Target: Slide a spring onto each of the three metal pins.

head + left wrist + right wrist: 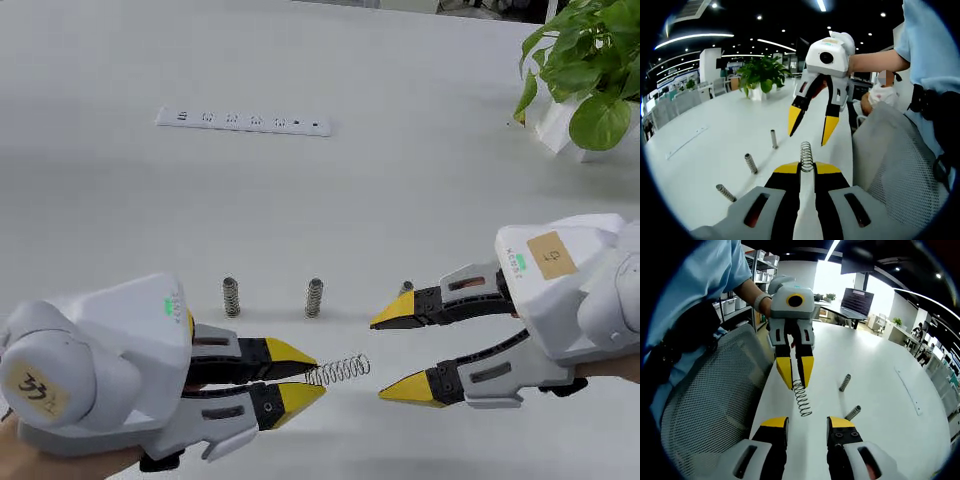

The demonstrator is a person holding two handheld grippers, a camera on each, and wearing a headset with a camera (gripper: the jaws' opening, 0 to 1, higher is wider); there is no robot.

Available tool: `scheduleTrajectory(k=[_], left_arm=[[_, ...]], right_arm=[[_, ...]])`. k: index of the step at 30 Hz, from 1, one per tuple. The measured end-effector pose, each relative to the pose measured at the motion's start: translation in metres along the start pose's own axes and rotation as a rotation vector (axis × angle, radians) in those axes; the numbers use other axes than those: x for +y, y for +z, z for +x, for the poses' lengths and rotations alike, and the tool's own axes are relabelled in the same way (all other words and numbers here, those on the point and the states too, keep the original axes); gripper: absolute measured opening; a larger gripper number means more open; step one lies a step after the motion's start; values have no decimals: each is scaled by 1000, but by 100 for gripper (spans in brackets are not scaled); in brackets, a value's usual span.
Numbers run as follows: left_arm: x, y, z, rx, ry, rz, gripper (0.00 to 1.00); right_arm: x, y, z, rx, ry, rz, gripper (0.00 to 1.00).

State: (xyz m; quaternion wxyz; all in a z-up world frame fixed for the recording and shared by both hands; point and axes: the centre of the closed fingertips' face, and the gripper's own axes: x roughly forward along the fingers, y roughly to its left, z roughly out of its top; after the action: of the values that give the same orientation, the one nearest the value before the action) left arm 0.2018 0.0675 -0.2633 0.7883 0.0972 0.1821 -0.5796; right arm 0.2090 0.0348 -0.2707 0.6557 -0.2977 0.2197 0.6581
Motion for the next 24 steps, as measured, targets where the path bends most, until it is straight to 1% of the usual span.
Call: scheduleTrajectory(k=[3, 7, 9, 13, 17, 21, 24], left_arm=[[-1, 0, 0, -4, -3, -1, 6], [-3, 0, -1, -5, -13, -2, 6], [-4, 0, -2, -5, -16, -3, 6], [-5, 0, -2, -8, -21, -6, 6], [-5, -1, -1, -8, -24, -9, 6], [-5, -2, -1, -8, -26, -13, 6], [-5, -3, -1, -6, -27, -16, 6]], right_arm=[[3, 3, 2, -5, 21, -14, 20], [6, 3, 6, 19, 47, -55, 19], [8, 2, 6, 28, 60, -65, 16], [8, 0, 8, 48, 68, -85, 13], [8, 2, 10, 44, 74, -91, 10], [9, 1, 11, 52, 83, -103, 7], [8, 1, 11, 54, 83, -104, 6]])
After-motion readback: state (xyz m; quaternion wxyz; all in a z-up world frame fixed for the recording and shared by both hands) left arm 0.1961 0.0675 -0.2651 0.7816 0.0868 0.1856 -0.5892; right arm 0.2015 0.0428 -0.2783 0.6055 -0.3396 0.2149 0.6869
